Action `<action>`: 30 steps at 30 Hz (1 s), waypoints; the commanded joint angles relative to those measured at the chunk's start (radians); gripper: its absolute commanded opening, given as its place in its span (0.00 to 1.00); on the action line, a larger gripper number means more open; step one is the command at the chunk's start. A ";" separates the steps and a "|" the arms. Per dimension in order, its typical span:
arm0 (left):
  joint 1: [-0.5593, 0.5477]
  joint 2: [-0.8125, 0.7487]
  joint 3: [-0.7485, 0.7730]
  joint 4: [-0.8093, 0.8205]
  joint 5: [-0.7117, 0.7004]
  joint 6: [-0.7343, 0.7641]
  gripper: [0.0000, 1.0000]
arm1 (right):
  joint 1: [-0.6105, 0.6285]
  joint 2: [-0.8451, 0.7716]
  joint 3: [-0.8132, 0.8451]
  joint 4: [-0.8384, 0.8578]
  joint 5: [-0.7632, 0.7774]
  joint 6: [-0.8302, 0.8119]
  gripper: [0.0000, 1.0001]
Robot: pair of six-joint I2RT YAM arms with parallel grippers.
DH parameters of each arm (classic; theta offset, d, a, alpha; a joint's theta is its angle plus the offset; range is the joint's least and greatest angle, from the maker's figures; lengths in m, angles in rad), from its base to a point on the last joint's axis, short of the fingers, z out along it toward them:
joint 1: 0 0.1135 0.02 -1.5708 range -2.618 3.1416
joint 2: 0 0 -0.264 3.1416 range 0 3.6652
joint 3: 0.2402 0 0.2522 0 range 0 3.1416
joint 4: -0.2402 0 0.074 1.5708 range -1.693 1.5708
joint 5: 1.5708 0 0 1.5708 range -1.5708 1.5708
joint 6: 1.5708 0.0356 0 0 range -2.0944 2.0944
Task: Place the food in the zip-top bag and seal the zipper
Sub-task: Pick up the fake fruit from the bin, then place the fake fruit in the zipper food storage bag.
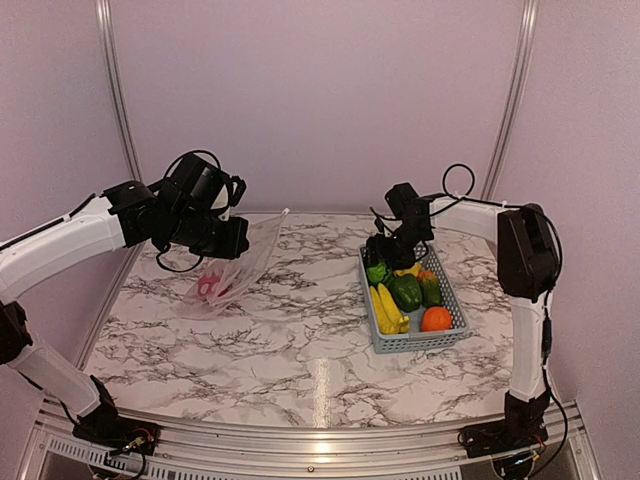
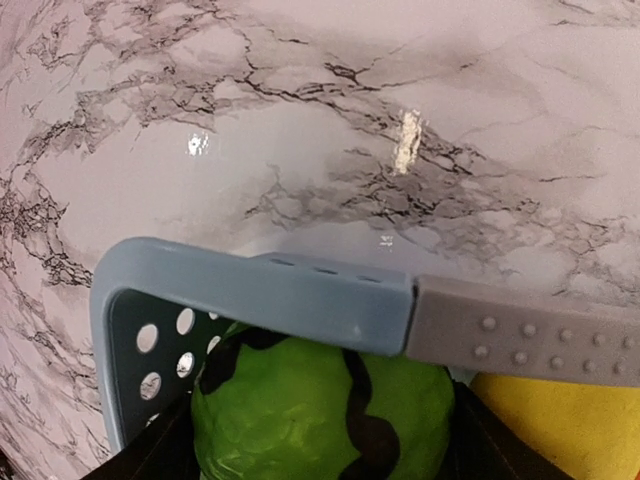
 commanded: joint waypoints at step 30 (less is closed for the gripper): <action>-0.017 0.185 0.181 0.101 0.133 -0.090 0.00 | 0.317 -0.432 -0.082 0.452 -0.313 0.311 0.55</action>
